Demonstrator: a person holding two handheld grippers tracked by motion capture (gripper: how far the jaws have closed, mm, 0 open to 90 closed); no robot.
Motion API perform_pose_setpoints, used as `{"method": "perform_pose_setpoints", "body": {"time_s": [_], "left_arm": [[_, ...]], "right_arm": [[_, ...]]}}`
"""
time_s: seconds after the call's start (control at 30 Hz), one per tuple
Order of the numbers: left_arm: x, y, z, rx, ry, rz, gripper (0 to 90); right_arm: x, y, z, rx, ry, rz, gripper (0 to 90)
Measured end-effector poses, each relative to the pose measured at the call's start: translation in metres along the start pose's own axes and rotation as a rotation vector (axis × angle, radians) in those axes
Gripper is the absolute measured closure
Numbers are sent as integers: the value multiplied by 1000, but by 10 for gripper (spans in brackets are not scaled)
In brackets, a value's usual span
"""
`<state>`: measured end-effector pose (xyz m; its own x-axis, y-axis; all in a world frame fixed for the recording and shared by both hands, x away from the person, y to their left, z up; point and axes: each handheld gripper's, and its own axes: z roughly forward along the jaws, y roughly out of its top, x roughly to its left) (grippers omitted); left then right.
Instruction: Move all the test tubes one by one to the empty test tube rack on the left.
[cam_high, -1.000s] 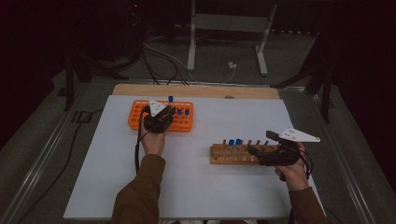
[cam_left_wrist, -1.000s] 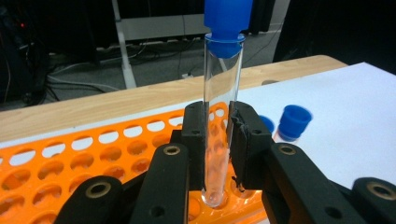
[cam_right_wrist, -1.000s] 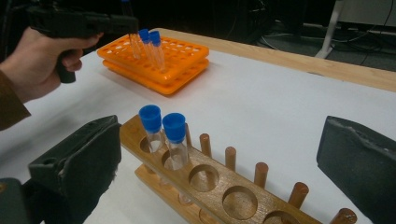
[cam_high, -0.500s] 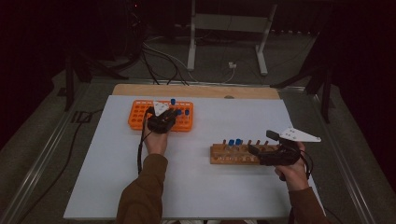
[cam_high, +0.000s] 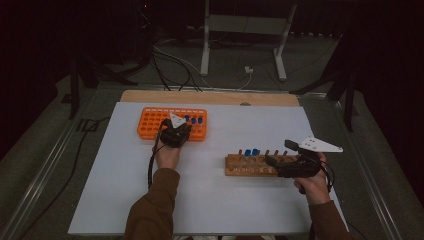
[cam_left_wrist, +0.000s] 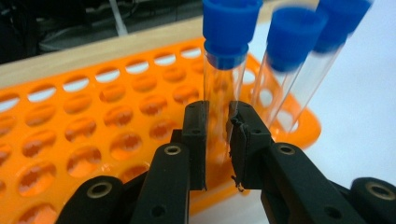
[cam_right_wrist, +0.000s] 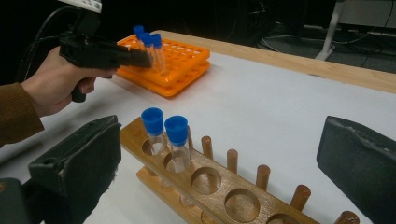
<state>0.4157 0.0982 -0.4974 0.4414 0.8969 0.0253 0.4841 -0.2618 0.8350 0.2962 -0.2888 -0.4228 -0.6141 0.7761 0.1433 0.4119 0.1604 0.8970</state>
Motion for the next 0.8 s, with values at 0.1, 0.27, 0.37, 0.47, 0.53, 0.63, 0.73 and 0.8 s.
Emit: {"method": "perform_pose_setpoints", "body": {"time_s": [0.1,0.27,0.37,0.47,0.53,0.63,0.73,0.8], "left_arm": [[0,0,0,2,-2,0,787],[0,0,-2,8,-5,-5,784],[0,-1,-3,8,-3,-11,777],[2,-1,-4,10,-5,-32,730],[4,-1,-6,14,-7,-41,681],[5,-4,-8,11,-12,-49,642],[8,-7,-13,-4,-26,-66,601],[10,-9,-18,-17,-44,-84,582]], "right_arm": [[0,0,0,1,-1,3,0],[0,0,1,3,0,2,0],[0,0,1,2,0,1,0],[0,-1,1,3,1,1,0],[0,-1,1,5,1,1,0],[0,-1,1,6,0,-1,0],[0,-1,1,5,1,2,0],[0,-1,2,5,0,-1,0]]}}
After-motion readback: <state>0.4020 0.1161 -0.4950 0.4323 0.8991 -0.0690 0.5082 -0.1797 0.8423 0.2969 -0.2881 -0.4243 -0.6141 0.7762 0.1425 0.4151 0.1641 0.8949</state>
